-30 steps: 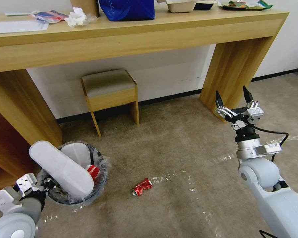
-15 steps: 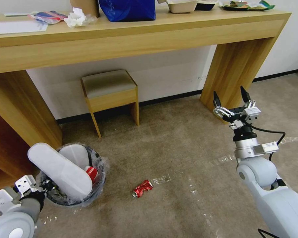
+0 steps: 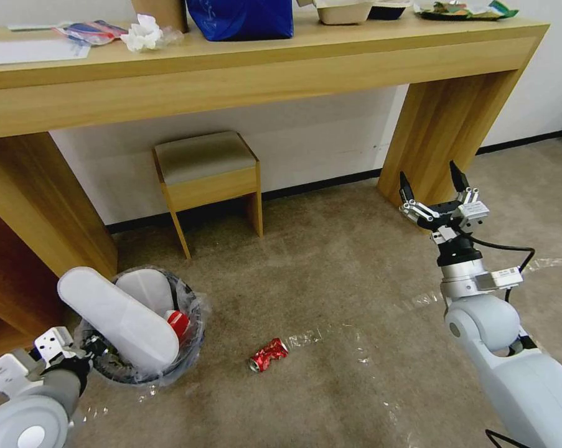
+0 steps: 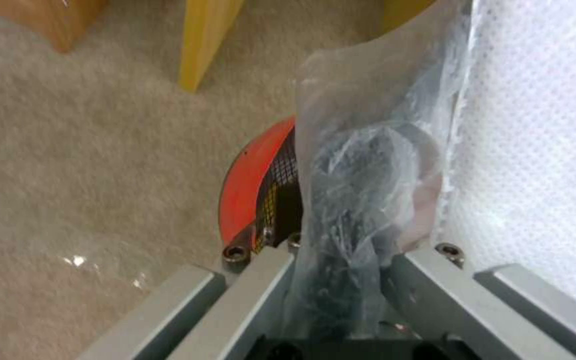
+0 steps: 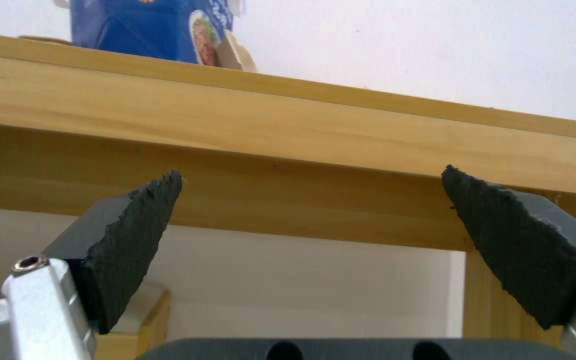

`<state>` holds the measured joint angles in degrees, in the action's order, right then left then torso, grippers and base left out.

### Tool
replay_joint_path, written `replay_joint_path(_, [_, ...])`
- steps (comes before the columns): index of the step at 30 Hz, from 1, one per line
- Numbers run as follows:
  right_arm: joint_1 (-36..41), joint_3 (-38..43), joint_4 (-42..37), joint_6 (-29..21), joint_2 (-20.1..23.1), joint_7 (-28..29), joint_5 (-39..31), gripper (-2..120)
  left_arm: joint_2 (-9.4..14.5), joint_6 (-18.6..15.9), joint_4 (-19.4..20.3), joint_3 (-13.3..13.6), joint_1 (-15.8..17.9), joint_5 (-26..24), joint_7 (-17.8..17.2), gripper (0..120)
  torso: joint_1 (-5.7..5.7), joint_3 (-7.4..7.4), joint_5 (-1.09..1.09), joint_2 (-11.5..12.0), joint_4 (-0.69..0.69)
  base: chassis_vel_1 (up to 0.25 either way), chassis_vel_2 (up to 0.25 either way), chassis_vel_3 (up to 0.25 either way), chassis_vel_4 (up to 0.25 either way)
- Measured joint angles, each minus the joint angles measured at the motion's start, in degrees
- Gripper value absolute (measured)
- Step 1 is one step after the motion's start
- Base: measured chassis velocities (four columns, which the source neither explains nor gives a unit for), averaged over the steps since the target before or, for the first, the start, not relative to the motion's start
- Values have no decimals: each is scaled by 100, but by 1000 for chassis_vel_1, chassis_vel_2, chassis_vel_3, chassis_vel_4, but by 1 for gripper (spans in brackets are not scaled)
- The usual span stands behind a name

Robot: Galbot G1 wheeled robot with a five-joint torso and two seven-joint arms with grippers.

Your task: Pick up the trash bin and place the garbage on the floor into it.

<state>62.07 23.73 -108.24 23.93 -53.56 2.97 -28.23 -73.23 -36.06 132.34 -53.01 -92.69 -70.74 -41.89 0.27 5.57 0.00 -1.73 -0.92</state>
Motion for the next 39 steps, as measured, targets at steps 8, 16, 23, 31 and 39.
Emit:
replay_joint_path(8, [-717, -1203, 130, -156, 436, -62, 66, 100, -32, -19, 41, -38, 27, -193, -70, 0, 0, 0, 0, 0, 0, 0, 0, 0, 0])
replay_joint_path(16, [-1557, -2430, 169, -934, 1046, -30, -64, 100, 3, -25, 16, 35, 114, -221, -87, 0, 1, 0, 0, 0, -1, 0, 0, 0, 0])
replay_joint_path(23, [-2573, -3915, -6, -2168, 1689, 31, -585, 100, 20, -29, -62, 88, 197, -219, -82, 0, 0, 0, 0, 0, 1, 0, 0, 0, 0])
replay_joint_path(31, [-4187, -6494, -136, -3620, 1539, 289, -1555, 100, 33, -35, -60, 119, 251, -214, -87, 0, 0, 1, 1, 0, 2, 0, 0, 0, 0])
replay_joint_path(39, [-5305, -7723, 49, -5027, 907, -21, -1912, 100, -10, -36, -28, 88, 201, -177, -78, 0, 0, 1, -2, 0, 1, 0, 0, 0, 0])
